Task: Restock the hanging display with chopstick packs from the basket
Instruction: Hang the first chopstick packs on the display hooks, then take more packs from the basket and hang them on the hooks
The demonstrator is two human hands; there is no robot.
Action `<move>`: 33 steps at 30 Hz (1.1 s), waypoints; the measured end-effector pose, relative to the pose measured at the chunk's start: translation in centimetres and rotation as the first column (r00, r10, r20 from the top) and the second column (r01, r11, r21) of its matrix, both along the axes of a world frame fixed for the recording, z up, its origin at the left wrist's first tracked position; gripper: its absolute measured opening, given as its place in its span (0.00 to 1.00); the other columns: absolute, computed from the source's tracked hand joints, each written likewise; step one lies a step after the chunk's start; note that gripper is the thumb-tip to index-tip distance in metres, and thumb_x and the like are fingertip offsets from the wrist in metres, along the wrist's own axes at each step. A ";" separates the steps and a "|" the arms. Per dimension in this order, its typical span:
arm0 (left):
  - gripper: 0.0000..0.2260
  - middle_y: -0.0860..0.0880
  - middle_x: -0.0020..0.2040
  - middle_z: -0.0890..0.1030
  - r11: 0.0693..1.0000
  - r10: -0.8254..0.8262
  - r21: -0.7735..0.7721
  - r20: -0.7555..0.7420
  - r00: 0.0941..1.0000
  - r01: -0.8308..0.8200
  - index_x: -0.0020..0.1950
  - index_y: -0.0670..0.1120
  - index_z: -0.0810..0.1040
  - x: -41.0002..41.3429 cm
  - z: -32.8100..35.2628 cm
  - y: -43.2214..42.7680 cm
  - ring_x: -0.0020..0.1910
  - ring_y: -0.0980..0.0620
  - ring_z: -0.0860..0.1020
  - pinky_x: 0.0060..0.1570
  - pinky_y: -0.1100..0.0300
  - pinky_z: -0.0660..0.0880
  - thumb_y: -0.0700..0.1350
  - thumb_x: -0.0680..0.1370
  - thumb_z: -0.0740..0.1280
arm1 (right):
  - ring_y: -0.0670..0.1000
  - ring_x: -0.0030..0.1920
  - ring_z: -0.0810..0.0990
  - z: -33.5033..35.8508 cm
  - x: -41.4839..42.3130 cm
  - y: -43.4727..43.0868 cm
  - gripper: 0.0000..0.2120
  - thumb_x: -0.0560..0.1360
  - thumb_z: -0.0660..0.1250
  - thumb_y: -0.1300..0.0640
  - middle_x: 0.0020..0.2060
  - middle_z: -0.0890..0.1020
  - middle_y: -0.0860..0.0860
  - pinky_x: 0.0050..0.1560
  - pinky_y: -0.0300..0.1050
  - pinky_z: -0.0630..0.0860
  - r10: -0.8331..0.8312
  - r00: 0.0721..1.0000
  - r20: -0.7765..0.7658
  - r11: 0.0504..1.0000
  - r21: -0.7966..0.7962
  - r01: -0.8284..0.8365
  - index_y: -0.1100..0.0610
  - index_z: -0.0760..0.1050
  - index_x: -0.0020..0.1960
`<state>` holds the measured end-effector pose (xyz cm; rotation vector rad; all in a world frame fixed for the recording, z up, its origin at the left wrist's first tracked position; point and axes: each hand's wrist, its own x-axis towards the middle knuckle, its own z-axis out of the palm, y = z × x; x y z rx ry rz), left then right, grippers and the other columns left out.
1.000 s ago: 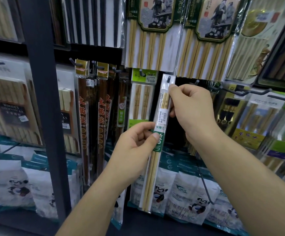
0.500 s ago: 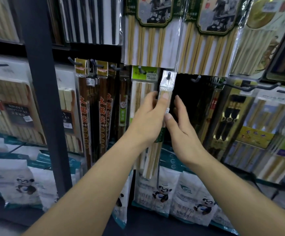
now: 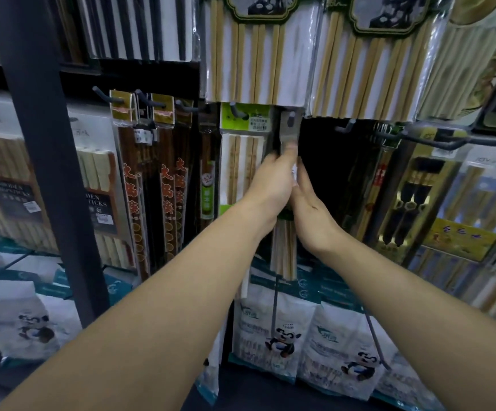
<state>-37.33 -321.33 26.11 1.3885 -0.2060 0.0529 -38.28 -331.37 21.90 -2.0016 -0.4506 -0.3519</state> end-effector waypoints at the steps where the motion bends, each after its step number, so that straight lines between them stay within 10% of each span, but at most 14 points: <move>1: 0.23 0.44 0.71 0.77 1.000 0.004 -0.001 -0.004 1.000 -0.004 0.77 0.43 0.69 0.3 -0.1 0.0 0.69 0.46 0.75 0.68 0.53 0.71 0.54 0.85 0.61 | 0.40 0.80 0.48 -0.1 0.3 -0.2 0.30 0.86 0.47 0.43 0.83 0.48 0.44 0.82 0.47 0.48 0.004 1.000 0.009 1.000 -0.010 -0.004 0.48 0.40 0.84; 5: 0.22 0.49 0.65 0.78 0.999 0.015 0.032 0.023 1.000 -0.016 0.77 0.43 0.69 0.3 -0.6 0.2 0.56 0.57 0.77 0.46 0.68 0.69 0.52 0.86 0.60 | 0.41 0.81 0.46 -0.7 0.9 -0.8 0.32 0.85 0.47 0.41 0.83 0.47 0.45 0.82 0.45 0.47 0.012 1.000 0.025 0.999 -0.040 -0.011 0.49 0.40 0.84; 10: 0.26 0.48 0.77 0.70 0.989 -0.002 0.147 0.050 0.999 -0.005 0.81 0.44 0.64 -1.8 -1.4 0.7 0.70 0.57 0.68 0.61 0.66 0.66 0.54 0.85 0.60 | 0.36 0.76 0.47 -1.8 -1.5 -1.8 0.39 0.78 0.47 0.33 0.83 0.46 0.44 0.67 0.22 0.46 -0.025 0.998 -0.049 0.995 -0.093 0.021 0.48 0.40 0.83; 15: 0.34 0.50 0.83 0.58 0.964 0.016 0.265 0.063 0.998 -0.032 0.84 0.47 0.51 -7.0 -3.4 1.5 0.81 0.52 0.57 0.70 0.62 0.57 0.52 0.84 0.65 | 0.45 0.80 0.56 -3.3 -6.0 -3.6 0.38 0.79 0.52 0.32 0.82 0.56 0.46 0.80 0.48 0.56 -0.063 0.992 -0.114 0.994 -0.101 0.051 0.47 0.49 0.84; 21: 0.24 0.61 0.71 0.72 0.904 0.166 0.362 0.198 0.966 -0.229 0.79 0.51 0.66 -14.7 -10.7 3.8 0.59 0.76 0.71 0.57 0.77 0.67 0.52 0.83 0.63 | 0.34 0.56 0.76 -10.6 -13.2 -5.2 0.15 0.83 0.63 0.45 0.59 0.77 0.39 0.47 0.24 0.72 -0.093 0.965 -0.244 0.957 -0.289 0.020 0.44 0.72 0.68; 26: 0.05 0.57 0.40 0.80 0.802 0.321 0.547 -0.055 0.946 -0.240 0.58 0.53 0.78 -17.7 -23.2 5.9 0.38 0.57 0.79 0.37 0.57 0.75 0.49 0.84 0.63 | 0.36 0.48 0.80 -21.6 -18.2 -5.0 0.05 0.81 0.68 0.50 0.49 0.82 0.40 0.45 0.28 0.74 -0.049 0.879 -0.475 0.904 -0.395 -0.163 0.46 0.78 0.56; 30: 0.09 0.46 0.53 0.81 0.647 0.435 0.756 -0.259 0.862 -0.099 0.61 0.48 0.77 -21.1 -34.2 7.8 0.53 0.42 0.79 0.52 0.50 0.75 0.47 0.82 0.64 | 0.51 0.49 0.83 -32.5 -21.5 -5.2 0.07 0.79 0.69 0.54 0.46 0.84 0.48 0.52 0.47 0.78 -0.103 0.770 -0.629 0.801 -0.511 -0.311 0.53 0.81 0.56; 33: 0.16 0.39 0.63 0.76 0.552 0.533 0.834 -0.342 0.774 -0.012 0.67 0.43 0.75 -23.8 -40.0 9.4 0.64 0.36 0.73 0.60 0.46 0.70 0.49 0.83 0.61 | 0.53 0.49 0.81 -39.0 -23.7 -5.7 0.08 0.79 0.69 0.55 0.44 0.80 0.48 0.44 0.42 0.70 -0.137 0.685 -0.715 0.741 -0.533 -0.408 0.55 0.81 0.56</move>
